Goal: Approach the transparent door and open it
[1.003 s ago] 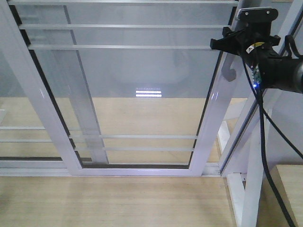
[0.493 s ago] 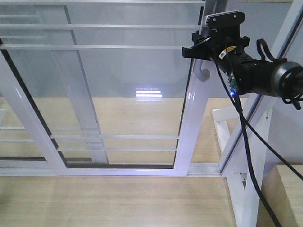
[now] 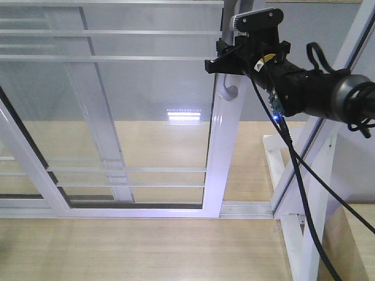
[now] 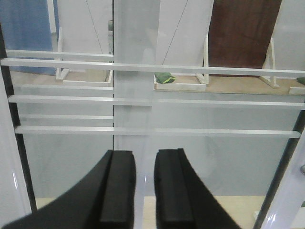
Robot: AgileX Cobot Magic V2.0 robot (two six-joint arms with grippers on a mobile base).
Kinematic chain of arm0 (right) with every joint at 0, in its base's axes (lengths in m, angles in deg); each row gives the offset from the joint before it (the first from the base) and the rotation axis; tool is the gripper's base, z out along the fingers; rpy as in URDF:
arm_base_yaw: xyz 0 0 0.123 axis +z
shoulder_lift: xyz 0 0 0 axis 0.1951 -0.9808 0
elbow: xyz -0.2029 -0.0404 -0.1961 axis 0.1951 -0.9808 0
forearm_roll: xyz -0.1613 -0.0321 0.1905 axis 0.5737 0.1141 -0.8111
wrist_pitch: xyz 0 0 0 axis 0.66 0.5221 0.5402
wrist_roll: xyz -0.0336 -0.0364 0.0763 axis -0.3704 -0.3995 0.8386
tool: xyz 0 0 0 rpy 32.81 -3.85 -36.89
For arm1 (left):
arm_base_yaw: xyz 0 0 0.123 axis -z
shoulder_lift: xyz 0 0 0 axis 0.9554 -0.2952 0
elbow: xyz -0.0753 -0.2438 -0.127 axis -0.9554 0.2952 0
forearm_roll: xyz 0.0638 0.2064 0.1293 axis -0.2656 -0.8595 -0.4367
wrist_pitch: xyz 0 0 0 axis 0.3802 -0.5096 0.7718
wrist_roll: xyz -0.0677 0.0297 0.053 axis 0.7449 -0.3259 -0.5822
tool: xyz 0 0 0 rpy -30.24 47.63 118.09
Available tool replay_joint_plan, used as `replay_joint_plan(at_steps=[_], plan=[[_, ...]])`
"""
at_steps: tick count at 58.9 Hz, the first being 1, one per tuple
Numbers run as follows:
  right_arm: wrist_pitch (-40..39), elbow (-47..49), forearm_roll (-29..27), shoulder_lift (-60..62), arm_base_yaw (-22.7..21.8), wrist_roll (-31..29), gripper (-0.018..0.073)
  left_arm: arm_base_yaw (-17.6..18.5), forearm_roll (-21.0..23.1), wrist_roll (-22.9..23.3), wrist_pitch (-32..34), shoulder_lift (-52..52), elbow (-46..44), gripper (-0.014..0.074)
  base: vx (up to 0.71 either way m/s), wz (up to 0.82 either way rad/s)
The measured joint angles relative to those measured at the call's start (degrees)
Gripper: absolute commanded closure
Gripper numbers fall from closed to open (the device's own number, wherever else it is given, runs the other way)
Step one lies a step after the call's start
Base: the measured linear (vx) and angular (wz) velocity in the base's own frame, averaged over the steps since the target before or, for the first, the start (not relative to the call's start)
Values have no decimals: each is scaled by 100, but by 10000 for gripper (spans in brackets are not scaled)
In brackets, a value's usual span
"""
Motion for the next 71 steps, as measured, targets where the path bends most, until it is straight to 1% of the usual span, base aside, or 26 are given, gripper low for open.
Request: replay_joint_plan(at_steps=[7,11,17,22,30,36,39,41,47,52,57,60,65,71], plan=[[865,-58,0,665,-47,0,229,0,0,0,0,0,0,313,0,0],[990,-287,0,1092,-130,0,229,0,0,0,0,0,0,313,0,0],[908,-941,0,1851,-383,0,229,0,2,0,0,0,0,302,0,0],[892,-1724,-5,2650,-672,-43,229,0,2,0,0,0,0,281,0,0],[1218,-2897,-23,4076,-962,-262,229,12,2,0,7,-70,0,231,0,0],[1487,-3619,-23,5255,-1027,-320,229,224,2,0,18,-343,0,199,0,0],[1569,-3907,-23,5813,-1034,-325,229,417,2,0,54,-537,0,189,0,0],[1640,-4091,-23,6279,-1038,-325,229,625,2,0,145,-697,0,183,0,0],[1791,-4546,-23,7353,-1044,-327,229,1248,-4,0,714,-1300,0,182,0,0],[2050,-4763,-23,8099,-1044,-327,229,1796,-185,0,1620,-2068,-24,182,0,0],[2569,-4849,-23,8578,-1044,-327,229,2161,-415,0,2447,-2852,-204,182,0,0],[2867,-4864,-23,8727,-1044,-327,229,2281,-468,0,2886,-3278,-383,182,0,0],[3140,-4870,-23,8798,-1044,-331,229,2382,-469,0,3357,-4022,-884,182,0,0],[3194,-4881,-23,8798,-1044,-331,229,2395,-485,4,3516,-4838,-1618,182,0,0]])
